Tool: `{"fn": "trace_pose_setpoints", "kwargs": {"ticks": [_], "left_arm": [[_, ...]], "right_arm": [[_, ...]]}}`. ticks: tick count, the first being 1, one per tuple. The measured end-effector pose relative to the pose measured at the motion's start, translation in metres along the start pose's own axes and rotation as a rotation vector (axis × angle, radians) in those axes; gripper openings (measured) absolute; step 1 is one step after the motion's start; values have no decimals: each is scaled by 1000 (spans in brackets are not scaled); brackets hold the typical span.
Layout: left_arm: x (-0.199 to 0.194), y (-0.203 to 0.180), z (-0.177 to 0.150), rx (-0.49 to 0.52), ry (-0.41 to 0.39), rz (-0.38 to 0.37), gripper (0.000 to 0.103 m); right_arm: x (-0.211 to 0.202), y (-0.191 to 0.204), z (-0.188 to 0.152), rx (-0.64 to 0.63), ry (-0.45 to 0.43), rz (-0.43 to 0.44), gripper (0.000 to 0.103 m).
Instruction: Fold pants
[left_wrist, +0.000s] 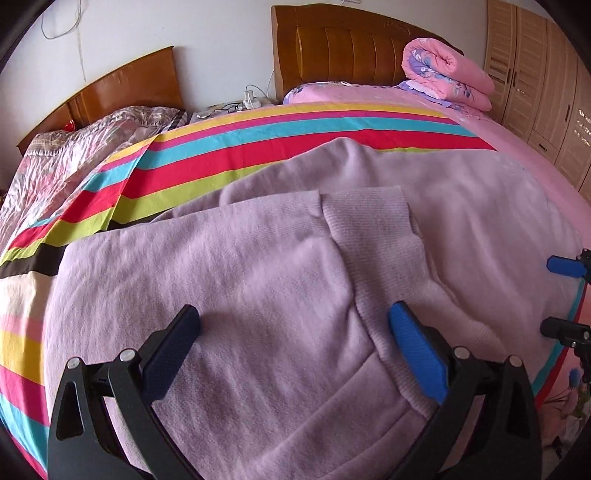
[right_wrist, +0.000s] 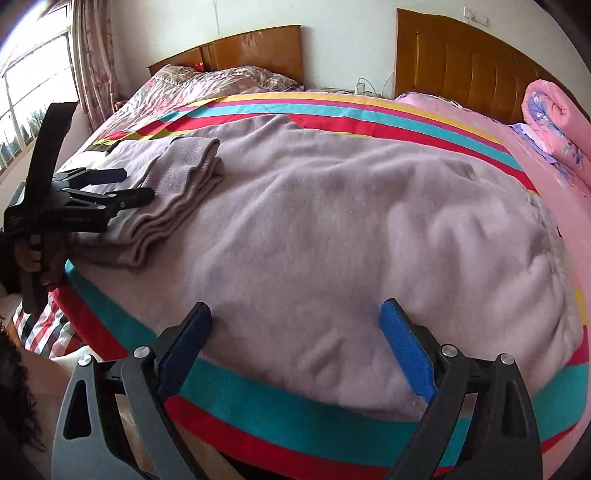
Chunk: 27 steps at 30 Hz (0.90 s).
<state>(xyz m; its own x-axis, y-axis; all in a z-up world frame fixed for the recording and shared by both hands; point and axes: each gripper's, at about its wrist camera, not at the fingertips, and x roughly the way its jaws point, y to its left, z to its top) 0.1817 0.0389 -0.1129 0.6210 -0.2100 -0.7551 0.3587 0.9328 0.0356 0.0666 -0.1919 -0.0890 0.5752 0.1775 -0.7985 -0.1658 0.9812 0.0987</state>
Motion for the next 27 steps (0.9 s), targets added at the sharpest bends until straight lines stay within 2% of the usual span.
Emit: {"fn": "trace_pose_setpoints", "kwargs": {"ticks": [10,14,16,17,20,22,24,25,27], "left_arm": [[-1,-1,-3,-2,-7,5,102],[-6,-4,4,-5,45,29,102],[-15,-11,13,20,60,58,102],[-23,-14,18,28,34,51,102],[-40,-31,41,49,-28,-34,102],[-36,-48,59,80,-43,-82,102],[-18,-68,72,122,-22,-111,102],[-6,-77,75,144,-2,-116,102],[26,-92,74,179,88,-99,102]], "right_arm": [[-6,2,-8,-4,-13,3,90],[-12,0,-7,-1,3,13,90],[-23,-3,-6,-5,-27,1,90],[-30,-8,-5,9,-67,-15,90],[-38,-31,-1,94,-129,-65,90],[-31,-45,0,139,-99,-135,90],[-19,-55,-3,167,-35,-179,90],[-13,-59,-7,169,-4,-174,90],[-15,-61,-14,147,-17,-155,90]]}}
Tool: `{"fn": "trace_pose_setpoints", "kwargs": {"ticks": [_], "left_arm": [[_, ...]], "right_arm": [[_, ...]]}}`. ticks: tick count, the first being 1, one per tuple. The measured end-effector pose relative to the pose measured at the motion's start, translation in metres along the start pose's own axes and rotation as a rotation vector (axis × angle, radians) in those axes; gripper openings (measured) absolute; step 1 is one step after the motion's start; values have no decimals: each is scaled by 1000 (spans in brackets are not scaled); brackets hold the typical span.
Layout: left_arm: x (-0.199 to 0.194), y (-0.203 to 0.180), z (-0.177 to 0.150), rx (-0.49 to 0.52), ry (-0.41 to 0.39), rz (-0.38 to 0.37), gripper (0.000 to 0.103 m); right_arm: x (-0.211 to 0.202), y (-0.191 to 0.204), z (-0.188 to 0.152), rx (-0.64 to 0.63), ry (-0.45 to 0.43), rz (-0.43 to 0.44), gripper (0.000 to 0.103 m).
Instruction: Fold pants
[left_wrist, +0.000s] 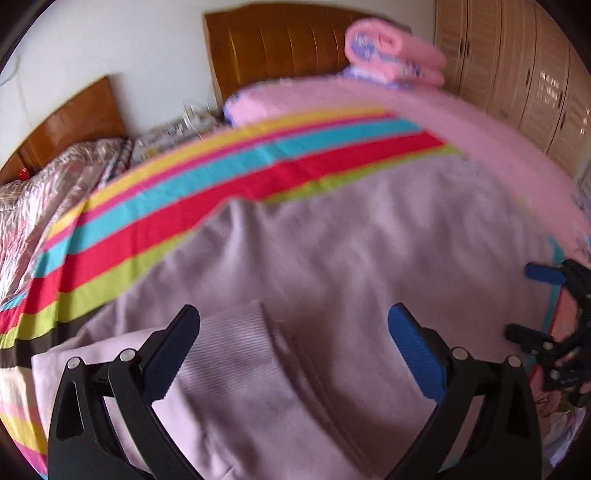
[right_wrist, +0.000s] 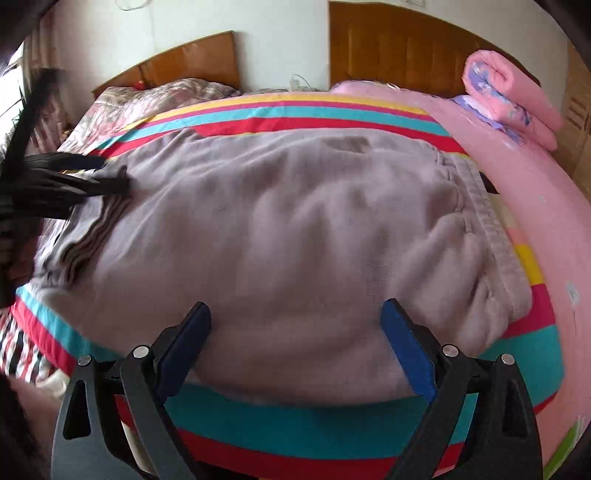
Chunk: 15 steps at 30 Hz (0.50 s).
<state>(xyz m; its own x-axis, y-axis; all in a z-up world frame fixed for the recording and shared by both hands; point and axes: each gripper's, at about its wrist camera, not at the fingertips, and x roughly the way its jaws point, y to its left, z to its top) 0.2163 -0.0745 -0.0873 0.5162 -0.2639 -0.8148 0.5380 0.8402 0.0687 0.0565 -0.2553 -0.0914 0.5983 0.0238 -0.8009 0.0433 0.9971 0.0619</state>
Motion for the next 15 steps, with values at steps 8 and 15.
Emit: {"fn": "trace_pose_setpoints", "kwargs": {"ticks": [8,15], "left_arm": [[5,-46,36,134,-35,3,102],[74,-85,98,116,2,-65,102]], "right_arm": [[-23,-36,12,68,-80,32,90],[18,-48,38,-4,31,-91,90]]}}
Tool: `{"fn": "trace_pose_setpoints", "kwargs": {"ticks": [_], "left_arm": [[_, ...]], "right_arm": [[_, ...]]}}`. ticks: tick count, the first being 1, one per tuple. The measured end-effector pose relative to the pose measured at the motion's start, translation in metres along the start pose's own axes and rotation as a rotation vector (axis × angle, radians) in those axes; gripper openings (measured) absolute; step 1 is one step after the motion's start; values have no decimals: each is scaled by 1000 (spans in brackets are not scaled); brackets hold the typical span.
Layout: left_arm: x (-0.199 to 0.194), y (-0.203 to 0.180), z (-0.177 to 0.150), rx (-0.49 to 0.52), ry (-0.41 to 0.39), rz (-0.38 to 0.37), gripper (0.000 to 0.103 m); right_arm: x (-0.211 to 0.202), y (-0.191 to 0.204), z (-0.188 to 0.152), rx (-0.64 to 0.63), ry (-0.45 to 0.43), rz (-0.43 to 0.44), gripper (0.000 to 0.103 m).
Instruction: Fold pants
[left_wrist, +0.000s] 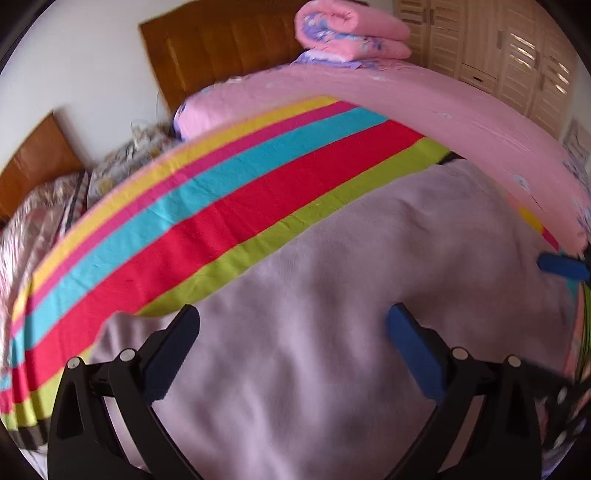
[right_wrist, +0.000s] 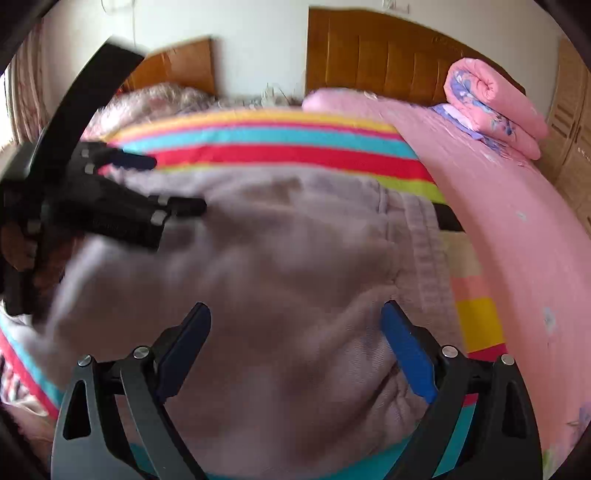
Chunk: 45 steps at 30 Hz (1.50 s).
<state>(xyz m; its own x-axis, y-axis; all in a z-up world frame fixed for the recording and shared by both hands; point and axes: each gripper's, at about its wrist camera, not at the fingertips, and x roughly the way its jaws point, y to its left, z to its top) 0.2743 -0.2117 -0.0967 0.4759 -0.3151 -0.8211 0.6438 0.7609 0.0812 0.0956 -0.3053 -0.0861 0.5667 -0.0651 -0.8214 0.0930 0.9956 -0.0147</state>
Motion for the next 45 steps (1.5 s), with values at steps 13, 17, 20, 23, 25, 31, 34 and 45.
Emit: {"fn": "trace_pose_setpoints", "kwargs": {"ticks": [13,17,20,23,25,31,34,45], "left_arm": [[27,-3,-6,-39,-10,-15,102],[23,-6,-8,-27,-23,11,102],[19,-11,-9,-8,-37,44,102],[16,-18,-11,26,-56,92,102],[14,-24,-11,52,-71,131,102],[12,-30,-12,85,-88,178,102],[13,-24,-11,62,-77,145,102],[21,-3,-9,-43,-27,18,102]], "right_arm": [[-64,-98,-70,465,-165,181,90],[-58,-110,-92,589,-102,288,89],[-56,-104,-90,601,-100,325,88],[-38,-93,-70,584,-35,348,88],[-32,-89,-61,576,-13,330,88],[-22,-82,-42,596,10,314,88],[-22,-81,-40,603,27,313,87],[-14,-108,-41,694,62,317,61]]}}
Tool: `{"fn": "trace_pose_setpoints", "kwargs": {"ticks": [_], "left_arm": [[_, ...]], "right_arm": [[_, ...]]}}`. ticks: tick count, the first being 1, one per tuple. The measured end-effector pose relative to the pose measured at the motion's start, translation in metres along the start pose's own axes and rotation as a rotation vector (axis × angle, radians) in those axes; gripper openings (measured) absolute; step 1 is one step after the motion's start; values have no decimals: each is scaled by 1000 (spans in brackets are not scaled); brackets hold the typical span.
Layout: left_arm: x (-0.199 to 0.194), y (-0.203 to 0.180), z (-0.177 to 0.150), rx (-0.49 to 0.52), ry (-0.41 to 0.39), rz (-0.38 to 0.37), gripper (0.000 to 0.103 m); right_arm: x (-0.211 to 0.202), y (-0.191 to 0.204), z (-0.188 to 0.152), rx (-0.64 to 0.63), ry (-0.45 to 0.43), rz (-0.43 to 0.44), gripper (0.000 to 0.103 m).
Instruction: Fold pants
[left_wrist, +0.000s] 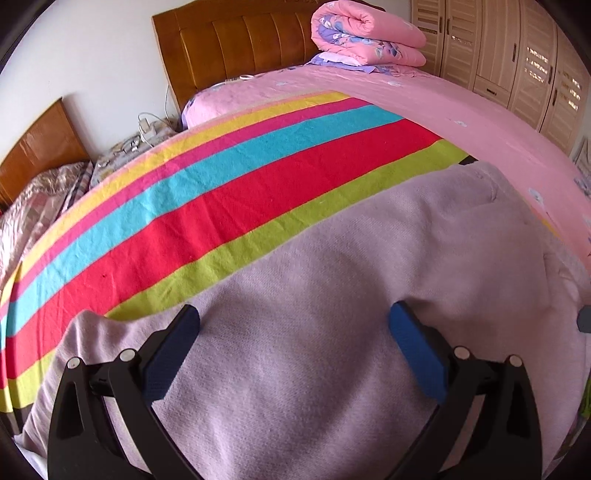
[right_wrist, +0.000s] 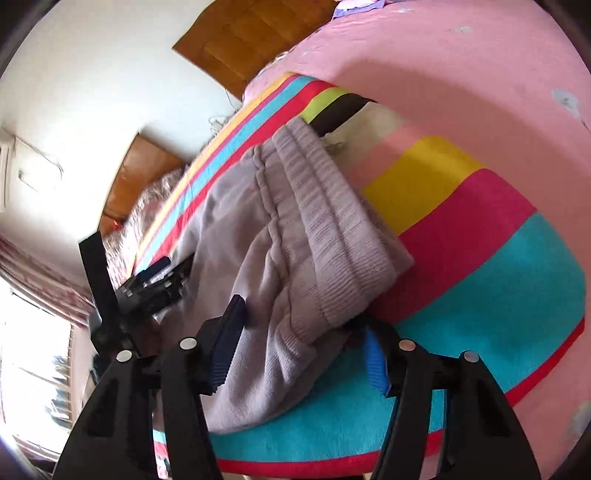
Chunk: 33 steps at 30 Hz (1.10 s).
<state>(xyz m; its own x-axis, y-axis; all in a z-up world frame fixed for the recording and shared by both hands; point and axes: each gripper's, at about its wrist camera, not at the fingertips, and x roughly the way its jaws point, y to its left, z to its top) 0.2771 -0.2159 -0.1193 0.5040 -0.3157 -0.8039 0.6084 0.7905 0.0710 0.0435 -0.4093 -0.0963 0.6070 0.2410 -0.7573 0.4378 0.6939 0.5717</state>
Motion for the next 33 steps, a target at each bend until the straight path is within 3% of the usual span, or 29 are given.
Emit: {"fn": "trace_pose_setpoints", "kwargs": {"ticks": [5,8,10,13,15,17,19,22,25,28,30,31,33], "left_arm": [[2,1,0,-15,7,-20,102],[2,1,0,-15,6,-20,102],[1,1,0,-14,5,-15,102],[-3,3,-1,-11,5,-14,102],[-26,13,-2,-35,-25,-23,102],[-64,35,-2,-102,-100,-81,102],[-101,63,-10,-150,-155,-63,102],[-140,113,-43,-243,-172,25,102],[-161,155,-94,-334,-131,77,102],[-159,181,-146,-394,-49,126,102],[-144,194,-177,-455,30,115,102],[-137,194,-187,-455,50,120,101],[-133,176,-193,-344,9,204,102]], "right_arm": [[3,16,-8,-123,107,-28,61],[4,13,-4,-89,74,-38,54],[6,18,-5,-110,46,-70,44],[3,9,-13,-61,-15,2,38],[-4,-1,-19,-14,-61,70,37],[-5,-2,-23,-4,-92,76,36],[-5,-2,-24,28,-129,104,36],[-1,-11,-24,99,-142,155,37],[-1,-19,-24,128,-133,175,37],[-1,-19,-23,136,-151,169,37],[-1,-20,-25,138,-170,168,37],[-2,-19,-27,143,-178,169,36],[-2,-19,-29,152,-192,164,36]]}}
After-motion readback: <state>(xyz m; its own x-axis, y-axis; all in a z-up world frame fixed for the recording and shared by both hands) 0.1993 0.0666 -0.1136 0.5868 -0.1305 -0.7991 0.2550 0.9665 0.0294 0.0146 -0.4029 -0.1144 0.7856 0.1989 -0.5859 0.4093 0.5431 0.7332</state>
